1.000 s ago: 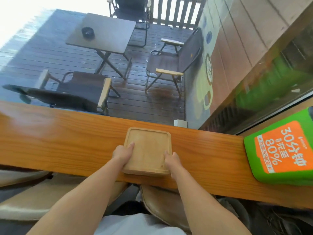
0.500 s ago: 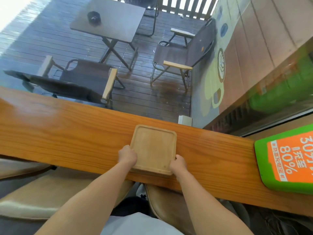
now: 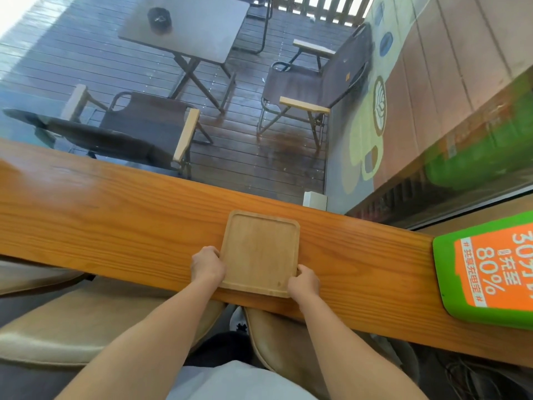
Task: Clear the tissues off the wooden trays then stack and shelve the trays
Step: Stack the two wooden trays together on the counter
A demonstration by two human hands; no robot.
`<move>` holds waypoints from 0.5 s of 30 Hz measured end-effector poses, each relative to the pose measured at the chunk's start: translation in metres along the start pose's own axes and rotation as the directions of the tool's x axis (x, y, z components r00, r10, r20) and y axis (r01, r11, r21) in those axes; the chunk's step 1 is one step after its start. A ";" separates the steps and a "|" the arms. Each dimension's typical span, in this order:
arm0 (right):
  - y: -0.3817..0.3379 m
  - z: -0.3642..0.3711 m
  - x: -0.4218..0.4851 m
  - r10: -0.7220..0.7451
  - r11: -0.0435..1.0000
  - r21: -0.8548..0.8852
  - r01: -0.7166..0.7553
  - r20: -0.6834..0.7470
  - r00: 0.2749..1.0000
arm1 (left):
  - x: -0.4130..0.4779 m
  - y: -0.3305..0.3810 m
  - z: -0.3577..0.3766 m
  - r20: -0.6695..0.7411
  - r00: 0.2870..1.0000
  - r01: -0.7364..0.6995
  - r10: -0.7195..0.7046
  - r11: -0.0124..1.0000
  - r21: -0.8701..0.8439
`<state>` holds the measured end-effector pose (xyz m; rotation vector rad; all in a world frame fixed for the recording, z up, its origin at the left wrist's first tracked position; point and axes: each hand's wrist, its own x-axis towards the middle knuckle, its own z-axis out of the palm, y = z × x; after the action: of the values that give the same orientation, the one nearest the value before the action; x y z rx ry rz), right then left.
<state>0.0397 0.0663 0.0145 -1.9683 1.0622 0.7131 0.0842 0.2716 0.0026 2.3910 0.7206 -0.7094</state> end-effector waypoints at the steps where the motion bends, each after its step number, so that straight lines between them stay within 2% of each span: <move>1: 0.000 0.000 0.002 0.015 1.000 -0.003 -0.015 -0.004 1.000 | 0.000 0.000 -0.001 0.006 1.000 0.006 -0.006 1.000 -0.007; 8: 0.004 -0.001 0.012 0.038 0.987 -0.155 -0.041 -0.021 0.999 | 0.011 0.002 -0.006 0.071 0.996 0.059 -0.057 0.998 -0.016; 12: 0.000 -0.004 0.018 0.019 0.997 -0.073 -0.018 0.012 1.000 | 0.018 0.005 -0.004 0.099 0.992 0.089 -0.079 0.991 -0.099; 15: -0.006 0.005 0.016 0.019 0.999 0.051 -0.019 -0.002 1.000 | 0.021 0.008 0.001 0.094 0.990 0.119 -0.103 0.976 -0.185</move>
<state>0.0523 0.0659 0.0023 -1.9185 1.0918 0.6870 0.1038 0.2721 -0.0082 2.1491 0.8517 -0.7467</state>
